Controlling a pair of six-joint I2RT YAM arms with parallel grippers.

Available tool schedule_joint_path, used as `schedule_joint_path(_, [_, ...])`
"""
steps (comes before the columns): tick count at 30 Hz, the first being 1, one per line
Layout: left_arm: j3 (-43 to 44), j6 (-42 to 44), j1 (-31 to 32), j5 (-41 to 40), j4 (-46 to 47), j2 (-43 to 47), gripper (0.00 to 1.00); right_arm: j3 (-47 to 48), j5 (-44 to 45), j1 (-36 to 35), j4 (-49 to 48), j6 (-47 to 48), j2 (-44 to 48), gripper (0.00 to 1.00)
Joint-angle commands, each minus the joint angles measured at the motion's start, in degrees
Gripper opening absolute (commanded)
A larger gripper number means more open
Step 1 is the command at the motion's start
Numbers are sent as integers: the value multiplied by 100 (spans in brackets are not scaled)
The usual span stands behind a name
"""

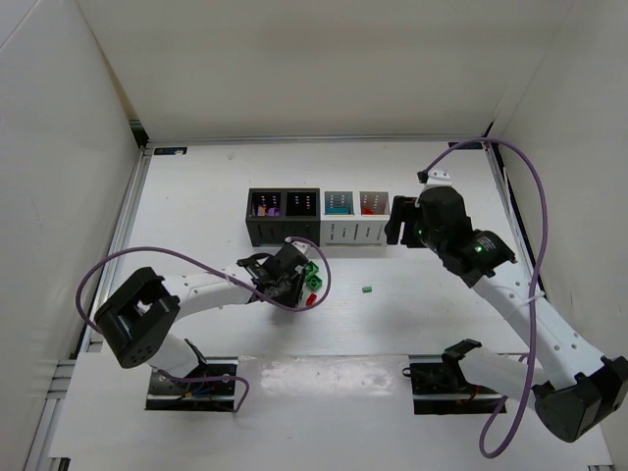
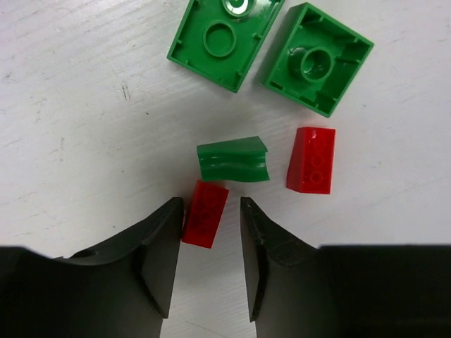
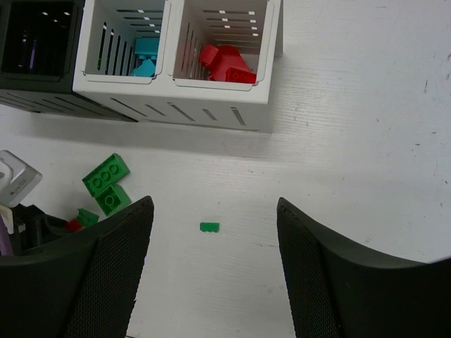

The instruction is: Sort the legos into containers by color

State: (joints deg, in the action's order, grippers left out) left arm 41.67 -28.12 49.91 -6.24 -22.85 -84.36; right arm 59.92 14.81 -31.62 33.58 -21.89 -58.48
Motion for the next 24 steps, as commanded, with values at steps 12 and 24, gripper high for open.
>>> schedule_joint_path(12, [131,-598,256,-685,-1151,-477,26,-139,-39,24,-185,-149,170,73])
schedule_joint_path(24, [1843,455,362,-1249,-2163,1342,22,-314,-4,480,60,-228,908,73])
